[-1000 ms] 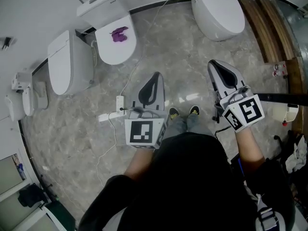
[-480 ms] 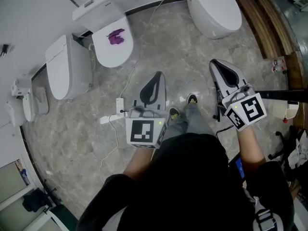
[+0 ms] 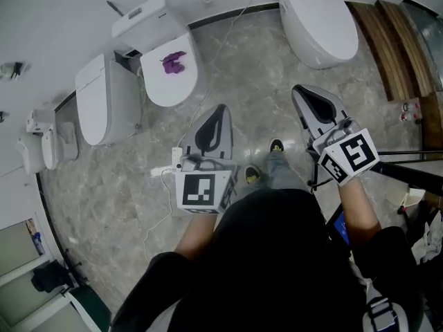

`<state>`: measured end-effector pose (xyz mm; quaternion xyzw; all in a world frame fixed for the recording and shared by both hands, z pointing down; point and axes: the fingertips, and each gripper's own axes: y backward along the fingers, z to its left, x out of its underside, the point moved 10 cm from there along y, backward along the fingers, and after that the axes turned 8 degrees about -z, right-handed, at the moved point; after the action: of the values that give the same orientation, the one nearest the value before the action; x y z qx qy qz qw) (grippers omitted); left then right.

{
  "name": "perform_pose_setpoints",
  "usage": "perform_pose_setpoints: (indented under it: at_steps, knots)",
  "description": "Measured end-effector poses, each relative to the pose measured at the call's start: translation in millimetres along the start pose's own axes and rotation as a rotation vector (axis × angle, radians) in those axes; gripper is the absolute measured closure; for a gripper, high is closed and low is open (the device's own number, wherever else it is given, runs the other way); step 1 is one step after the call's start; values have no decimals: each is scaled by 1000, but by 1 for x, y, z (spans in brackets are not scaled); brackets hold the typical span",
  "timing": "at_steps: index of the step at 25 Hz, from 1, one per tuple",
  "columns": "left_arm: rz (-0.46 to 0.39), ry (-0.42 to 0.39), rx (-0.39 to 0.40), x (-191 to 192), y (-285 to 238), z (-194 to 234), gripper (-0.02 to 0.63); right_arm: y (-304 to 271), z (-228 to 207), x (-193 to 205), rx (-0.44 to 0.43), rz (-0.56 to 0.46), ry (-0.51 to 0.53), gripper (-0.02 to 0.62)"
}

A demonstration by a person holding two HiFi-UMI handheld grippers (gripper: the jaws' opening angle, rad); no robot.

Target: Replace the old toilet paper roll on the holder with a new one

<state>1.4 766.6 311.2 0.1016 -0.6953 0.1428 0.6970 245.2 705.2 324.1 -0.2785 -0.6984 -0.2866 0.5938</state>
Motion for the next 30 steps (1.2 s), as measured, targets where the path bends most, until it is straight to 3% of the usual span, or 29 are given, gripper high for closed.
perform_pose_setpoints:
  at_steps: [10, 16, 24, 30]
  knots:
    - [53, -35, -55, -7, -76, 4, 583, -51, -83, -6, -123, 0, 21, 575]
    - [60, -30, -55, -3, -100, -6, 583, -47, -116, -4, -109, -30, -100, 575]
    - [60, -14, -18, -1, -133, 8, 583, -61, -146, -17, -57, -42, -94, 575]
    - [50, 4, 22, 4, -162, 24, 583, -77, -164, -20, -34, 6, -51, 575]
